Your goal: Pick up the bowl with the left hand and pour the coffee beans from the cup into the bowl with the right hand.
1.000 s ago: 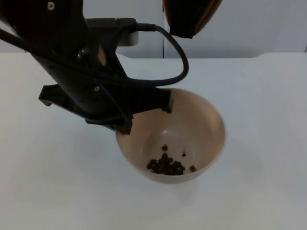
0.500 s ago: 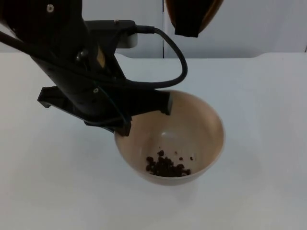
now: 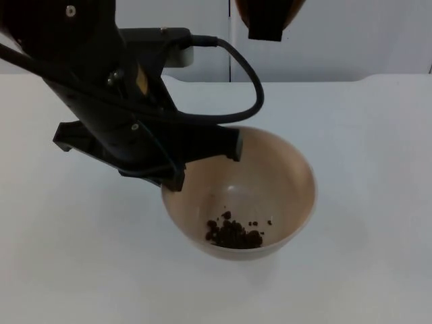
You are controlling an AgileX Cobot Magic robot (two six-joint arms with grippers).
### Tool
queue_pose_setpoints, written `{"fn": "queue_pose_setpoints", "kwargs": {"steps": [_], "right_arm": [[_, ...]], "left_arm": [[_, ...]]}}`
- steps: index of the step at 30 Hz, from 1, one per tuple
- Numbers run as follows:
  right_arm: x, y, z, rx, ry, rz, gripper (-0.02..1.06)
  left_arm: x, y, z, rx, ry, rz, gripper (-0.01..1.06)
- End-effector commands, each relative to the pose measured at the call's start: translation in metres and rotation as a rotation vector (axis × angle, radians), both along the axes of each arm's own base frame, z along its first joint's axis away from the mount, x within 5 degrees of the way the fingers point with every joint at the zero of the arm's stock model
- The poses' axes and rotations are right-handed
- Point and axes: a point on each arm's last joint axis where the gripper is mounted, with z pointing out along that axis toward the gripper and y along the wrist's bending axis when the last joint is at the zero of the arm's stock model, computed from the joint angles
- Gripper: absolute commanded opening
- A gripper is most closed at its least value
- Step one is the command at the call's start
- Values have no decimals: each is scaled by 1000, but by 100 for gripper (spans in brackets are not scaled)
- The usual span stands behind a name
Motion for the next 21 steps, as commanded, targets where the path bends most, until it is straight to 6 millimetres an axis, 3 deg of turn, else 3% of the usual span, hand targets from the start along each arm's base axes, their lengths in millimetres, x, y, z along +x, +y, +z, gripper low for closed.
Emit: {"fn": "queue_pose_setpoints", "kwargs": {"steps": [1,11,21], "right_arm": [[-2,1,5,-3,-25,17,0],[-7,-11,21,72,-13,8,0],[-7,-12,19,93,27,-3,0]], "left_arm": [[0,-2,5,-29,-14,10,0],[0,-2,6,-29,-17,9,0],[0,-2,6,-29,-17,9,0]]}}
